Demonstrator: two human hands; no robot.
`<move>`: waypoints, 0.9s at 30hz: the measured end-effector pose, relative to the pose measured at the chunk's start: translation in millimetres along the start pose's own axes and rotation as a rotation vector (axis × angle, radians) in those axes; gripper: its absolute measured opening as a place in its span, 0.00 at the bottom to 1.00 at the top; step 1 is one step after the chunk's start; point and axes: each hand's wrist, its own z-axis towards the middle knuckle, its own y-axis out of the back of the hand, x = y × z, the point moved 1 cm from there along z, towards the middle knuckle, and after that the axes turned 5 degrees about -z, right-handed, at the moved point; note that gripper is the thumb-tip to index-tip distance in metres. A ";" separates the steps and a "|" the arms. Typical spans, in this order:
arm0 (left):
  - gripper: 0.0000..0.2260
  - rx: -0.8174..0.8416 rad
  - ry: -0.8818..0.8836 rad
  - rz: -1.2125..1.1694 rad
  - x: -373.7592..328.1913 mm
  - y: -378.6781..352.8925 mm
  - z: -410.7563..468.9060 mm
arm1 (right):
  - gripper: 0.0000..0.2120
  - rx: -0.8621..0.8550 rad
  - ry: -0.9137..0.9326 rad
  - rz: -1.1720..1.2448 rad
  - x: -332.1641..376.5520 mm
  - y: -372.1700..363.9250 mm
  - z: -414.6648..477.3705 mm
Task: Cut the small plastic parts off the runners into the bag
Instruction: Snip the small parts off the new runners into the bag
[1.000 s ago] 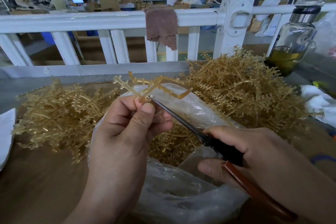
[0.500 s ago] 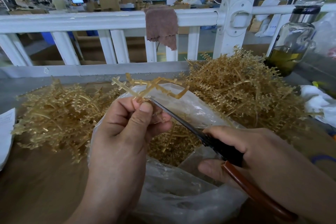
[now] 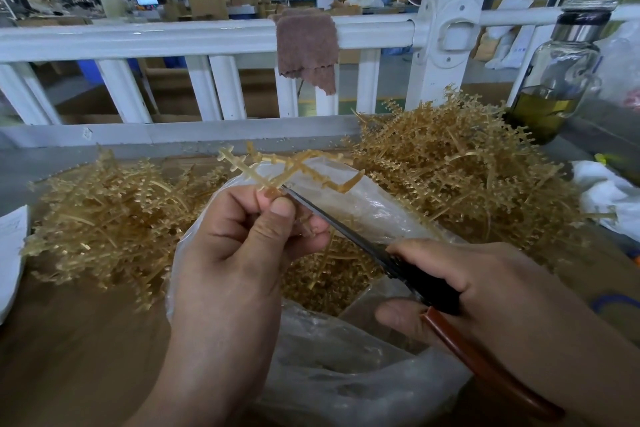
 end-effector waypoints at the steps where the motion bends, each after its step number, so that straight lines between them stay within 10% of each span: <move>1: 0.05 0.000 0.000 -0.001 -0.1 -0.1 0.1 | 0.27 -0.007 0.002 0.004 0.5 0.1 0.0; 27: 0.05 -0.011 0.034 -0.009 0.8 -1.4 -0.6 | 0.24 0.000 0.057 -0.039 1.0 0.4 -0.3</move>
